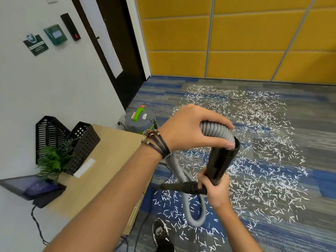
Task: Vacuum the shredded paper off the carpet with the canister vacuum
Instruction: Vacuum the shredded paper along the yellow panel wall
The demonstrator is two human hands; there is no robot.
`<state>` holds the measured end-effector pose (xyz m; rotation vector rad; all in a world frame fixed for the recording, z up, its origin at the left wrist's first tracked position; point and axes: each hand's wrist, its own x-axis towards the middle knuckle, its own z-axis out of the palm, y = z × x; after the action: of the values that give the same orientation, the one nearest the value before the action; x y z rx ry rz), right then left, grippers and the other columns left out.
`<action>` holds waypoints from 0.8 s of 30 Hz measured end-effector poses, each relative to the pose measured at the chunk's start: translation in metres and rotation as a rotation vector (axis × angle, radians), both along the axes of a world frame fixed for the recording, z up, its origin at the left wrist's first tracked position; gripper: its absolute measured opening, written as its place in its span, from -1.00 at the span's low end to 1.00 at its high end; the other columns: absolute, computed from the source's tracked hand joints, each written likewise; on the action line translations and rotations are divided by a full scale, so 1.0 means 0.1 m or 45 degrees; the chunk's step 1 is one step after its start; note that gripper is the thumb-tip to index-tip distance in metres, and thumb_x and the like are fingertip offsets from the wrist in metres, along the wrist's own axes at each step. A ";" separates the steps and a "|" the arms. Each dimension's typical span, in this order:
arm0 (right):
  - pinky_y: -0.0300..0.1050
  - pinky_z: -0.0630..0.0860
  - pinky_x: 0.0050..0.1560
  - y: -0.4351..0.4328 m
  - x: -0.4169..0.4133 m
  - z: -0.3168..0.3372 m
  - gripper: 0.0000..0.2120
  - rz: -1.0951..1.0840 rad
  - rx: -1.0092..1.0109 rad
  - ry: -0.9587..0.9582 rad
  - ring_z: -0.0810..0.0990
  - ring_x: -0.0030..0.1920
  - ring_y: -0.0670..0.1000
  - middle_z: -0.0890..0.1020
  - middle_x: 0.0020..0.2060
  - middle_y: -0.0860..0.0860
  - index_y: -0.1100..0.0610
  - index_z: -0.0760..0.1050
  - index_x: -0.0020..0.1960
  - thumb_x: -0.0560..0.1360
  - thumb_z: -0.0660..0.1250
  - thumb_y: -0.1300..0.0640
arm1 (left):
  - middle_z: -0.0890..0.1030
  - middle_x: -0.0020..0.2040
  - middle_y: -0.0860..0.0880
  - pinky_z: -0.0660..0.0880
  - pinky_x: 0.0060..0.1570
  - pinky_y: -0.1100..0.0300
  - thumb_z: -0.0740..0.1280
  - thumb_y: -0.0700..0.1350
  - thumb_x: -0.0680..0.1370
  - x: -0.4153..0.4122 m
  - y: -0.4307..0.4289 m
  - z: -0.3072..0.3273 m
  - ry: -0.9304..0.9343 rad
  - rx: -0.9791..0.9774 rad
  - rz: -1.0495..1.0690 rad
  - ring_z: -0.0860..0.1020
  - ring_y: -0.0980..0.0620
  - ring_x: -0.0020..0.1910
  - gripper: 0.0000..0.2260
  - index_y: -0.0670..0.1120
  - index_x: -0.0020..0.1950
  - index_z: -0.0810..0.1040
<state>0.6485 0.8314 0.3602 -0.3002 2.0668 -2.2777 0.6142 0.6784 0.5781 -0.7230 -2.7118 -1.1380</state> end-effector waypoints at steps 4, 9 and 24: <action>-0.02 0.53 -0.27 0.04 -0.11 -0.09 -0.75 -0.109 0.048 0.031 0.53 -0.43 0.11 0.56 -0.49 0.05 0.12 0.54 -0.35 0.35 0.49 -0.02 | 0.76 0.00 0.13 0.62 0.05 0.14 0.61 0.09 0.46 0.04 0.02 -0.05 0.003 -0.001 0.015 0.69 0.18 -0.03 -0.68 0.02 0.17 0.76; 0.09 0.55 -0.29 -0.01 -0.25 -0.19 -0.65 -0.190 0.109 0.018 0.55 -0.41 0.15 0.57 -0.45 0.11 0.18 0.54 -0.32 0.35 0.50 -0.10 | 0.75 0.01 0.14 0.61 0.08 0.07 0.57 0.14 0.47 0.04 0.01 -0.15 -0.017 -0.034 0.083 0.69 0.17 -0.01 -0.67 0.06 0.18 0.75; 0.05 0.57 -0.29 -0.11 -0.24 -0.22 -0.67 -0.238 0.120 0.071 0.57 -0.41 0.16 0.58 -0.45 0.12 0.15 0.54 -0.34 0.39 0.47 -0.09 | 0.76 0.07 0.09 0.63 0.13 -0.01 0.56 0.11 0.46 0.00 -0.05 -0.22 -0.017 -0.032 0.016 0.70 0.11 0.04 -0.65 0.02 0.20 0.75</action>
<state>0.6243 0.8203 0.3386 -0.1740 2.3131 -2.2852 0.6138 0.6732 0.5560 -0.7033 -2.7419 -1.1122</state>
